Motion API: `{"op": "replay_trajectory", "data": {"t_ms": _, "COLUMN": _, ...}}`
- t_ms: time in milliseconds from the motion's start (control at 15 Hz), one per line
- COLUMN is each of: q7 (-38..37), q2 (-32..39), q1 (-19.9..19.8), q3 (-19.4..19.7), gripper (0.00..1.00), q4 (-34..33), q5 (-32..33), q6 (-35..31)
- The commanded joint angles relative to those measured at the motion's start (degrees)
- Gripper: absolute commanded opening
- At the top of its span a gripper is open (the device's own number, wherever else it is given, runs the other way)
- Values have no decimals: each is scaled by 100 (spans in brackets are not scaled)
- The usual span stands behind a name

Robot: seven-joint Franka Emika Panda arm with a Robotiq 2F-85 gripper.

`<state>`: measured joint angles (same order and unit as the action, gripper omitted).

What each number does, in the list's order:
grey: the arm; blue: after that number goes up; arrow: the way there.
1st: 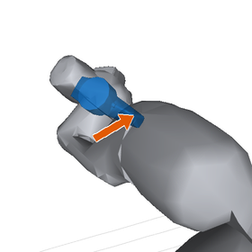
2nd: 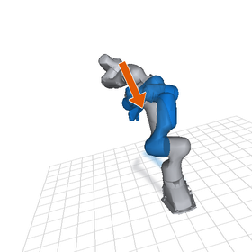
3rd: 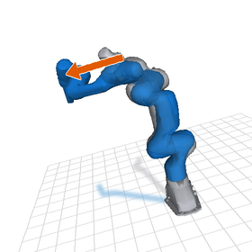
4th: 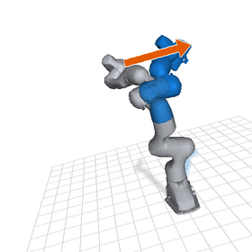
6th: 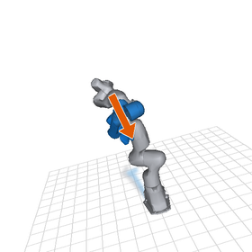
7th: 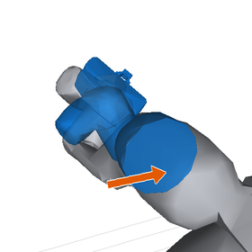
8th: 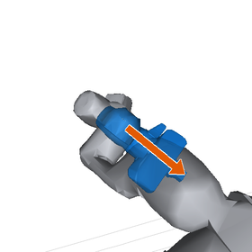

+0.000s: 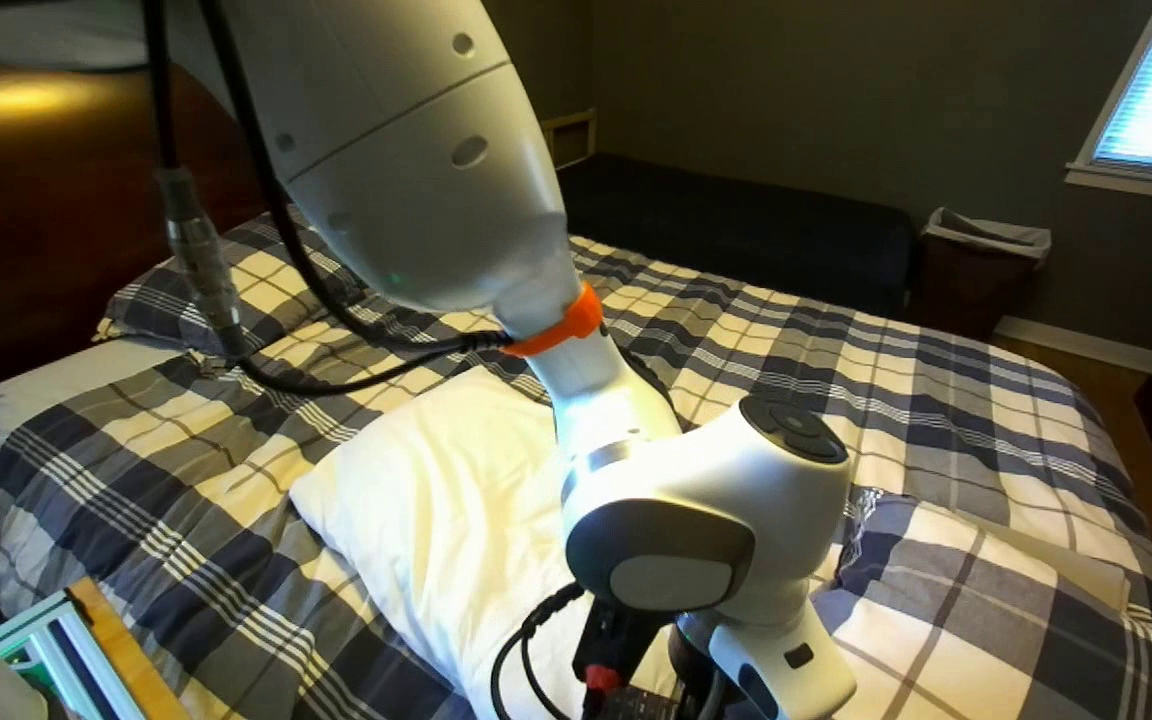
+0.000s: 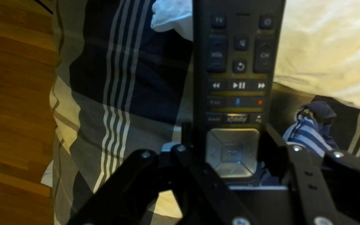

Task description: Move the top pillow to the right, then put the remote on the bed

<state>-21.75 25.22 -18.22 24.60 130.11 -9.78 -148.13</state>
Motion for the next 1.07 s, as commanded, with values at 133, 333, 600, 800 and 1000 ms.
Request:
{"op": "replay_trajectory", "data": {"t_ms": 133, "q7": 271, "q2": 968, "q1": -403, "q3": -127, "gripper": 28, "q4": -692, "q5": -63, "q6": -248}}
{"op": "replay_trajectory", "data": {"t_ms": 333, "q7": 146, "q2": 1378, "q1": -493, "q3": -31, "gripper": 28, "q4": -1011, "q5": -34, "q6": -126}}
{"op": "replay_trajectory", "data": {"t_ms": 600, "q7": 70, "q2": 1796, "q1": -586, "q3": 6, "gripper": 28, "q4": -1384, "q5": -56, "q6": -83}}
{"op": "replay_trajectory", "data": {"t_ms": 800, "q7": 29, "q2": 2015, "q1": -564, "q3": 19, "gripper": 28, "q4": -1611, "q5": -33, "q6": -21}}
{"op": "replay_trajectory", "data": {"t_ms": 1000, "q7": 41, "q2": 2015, "q1": -556, "q3": -13, "gripper": 79, "q4": -1693, "q5": -48, "q6": 167}}
